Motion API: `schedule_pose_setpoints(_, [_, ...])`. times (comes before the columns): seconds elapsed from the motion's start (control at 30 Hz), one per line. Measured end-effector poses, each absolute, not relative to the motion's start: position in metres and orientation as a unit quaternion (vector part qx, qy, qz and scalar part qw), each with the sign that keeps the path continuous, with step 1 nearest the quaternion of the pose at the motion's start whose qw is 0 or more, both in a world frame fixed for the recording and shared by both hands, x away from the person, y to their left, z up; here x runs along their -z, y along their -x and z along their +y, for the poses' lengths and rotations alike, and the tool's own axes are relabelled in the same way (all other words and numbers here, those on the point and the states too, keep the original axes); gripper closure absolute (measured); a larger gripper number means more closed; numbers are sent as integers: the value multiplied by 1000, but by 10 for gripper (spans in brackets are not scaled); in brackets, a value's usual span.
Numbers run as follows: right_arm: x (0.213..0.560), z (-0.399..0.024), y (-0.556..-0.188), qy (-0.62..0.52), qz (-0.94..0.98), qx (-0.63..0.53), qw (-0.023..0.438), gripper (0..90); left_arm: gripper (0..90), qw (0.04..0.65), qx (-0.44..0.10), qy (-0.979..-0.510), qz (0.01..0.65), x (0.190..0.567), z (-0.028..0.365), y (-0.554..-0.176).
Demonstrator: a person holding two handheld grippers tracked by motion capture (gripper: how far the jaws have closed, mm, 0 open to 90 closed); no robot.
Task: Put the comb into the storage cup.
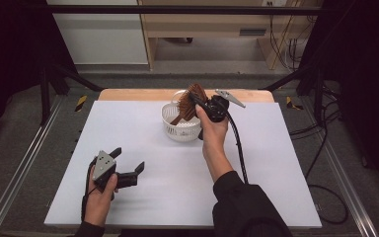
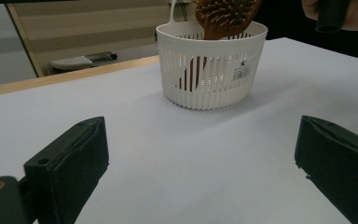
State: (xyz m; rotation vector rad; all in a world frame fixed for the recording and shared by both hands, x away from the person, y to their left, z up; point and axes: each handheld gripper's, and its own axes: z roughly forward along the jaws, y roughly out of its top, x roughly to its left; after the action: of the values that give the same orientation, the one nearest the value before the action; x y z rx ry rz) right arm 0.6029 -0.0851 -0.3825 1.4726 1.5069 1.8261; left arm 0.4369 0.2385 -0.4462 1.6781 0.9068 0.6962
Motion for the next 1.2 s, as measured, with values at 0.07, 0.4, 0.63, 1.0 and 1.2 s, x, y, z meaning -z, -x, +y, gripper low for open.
schedule_pose_setpoints(0.07, [383, -85, -603, -521, 533, -644, 174, 509, 30, 528, -291, -702, 379, 446, 238, -437])
schedule_pose_setpoints(0.4, [383, -86, -603, -519, 533, -645, 173, 509, 30, 527, -291, -703, 379, 446, 238, -437])
schedule_pose_setpoints(0.63, [383, -85, -603, -519, 534, -645, 172, 507, 30, 527, -290, -703, 379, 446, 238, -437])
schedule_pose_setpoints(1.0, [385, -89, -604, -520, 534, -645, 168, 501, 30, 526, -291, -703, 380, 447, 238, -437])
schedule_pose_setpoints(1.2, [386, -91, -604, -518, 537, -644, 168, 498, 30, 527, -290, -703, 379, 447, 238, -437])
